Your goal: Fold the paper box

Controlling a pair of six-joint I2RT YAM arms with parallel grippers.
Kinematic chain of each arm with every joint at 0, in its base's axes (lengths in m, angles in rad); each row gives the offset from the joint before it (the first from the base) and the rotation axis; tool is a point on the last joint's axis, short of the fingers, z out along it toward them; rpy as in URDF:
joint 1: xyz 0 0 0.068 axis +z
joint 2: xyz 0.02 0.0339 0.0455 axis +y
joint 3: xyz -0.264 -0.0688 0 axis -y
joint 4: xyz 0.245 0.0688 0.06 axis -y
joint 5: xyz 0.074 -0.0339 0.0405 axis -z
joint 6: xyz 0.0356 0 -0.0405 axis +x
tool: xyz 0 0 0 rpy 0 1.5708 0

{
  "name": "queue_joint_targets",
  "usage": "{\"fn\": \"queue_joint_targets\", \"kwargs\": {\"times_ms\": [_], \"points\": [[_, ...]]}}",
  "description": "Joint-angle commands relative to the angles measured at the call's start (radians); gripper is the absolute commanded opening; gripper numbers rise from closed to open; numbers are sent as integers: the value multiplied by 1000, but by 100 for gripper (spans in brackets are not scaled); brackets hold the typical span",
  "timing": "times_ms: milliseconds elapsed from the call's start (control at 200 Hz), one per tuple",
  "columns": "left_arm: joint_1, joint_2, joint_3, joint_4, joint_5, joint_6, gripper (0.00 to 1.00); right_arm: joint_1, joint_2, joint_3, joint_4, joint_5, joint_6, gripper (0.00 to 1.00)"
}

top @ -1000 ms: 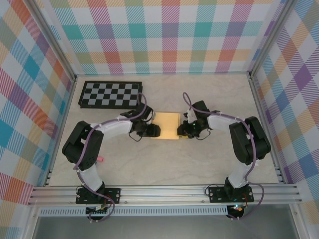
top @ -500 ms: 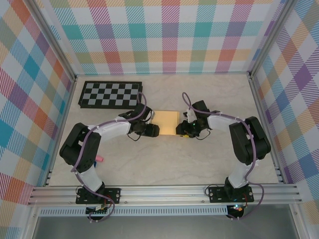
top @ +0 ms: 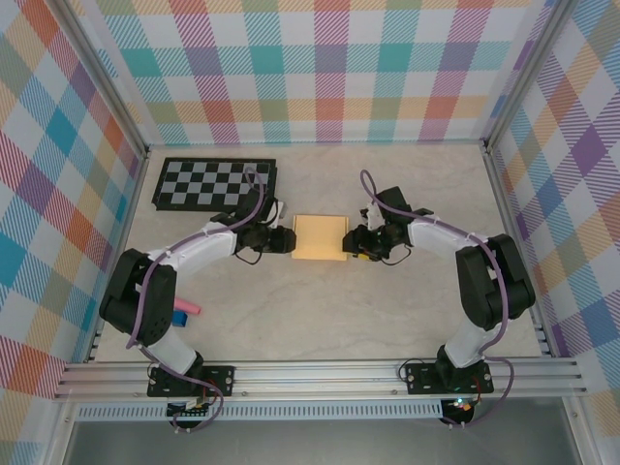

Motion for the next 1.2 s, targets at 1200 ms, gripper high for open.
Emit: {"fn": "queue_joint_targets", "kwargs": {"times_ms": [1200], "points": [[5,99,-50,140,110,-43,34,3,90,44,67,-64,84,40]]}}
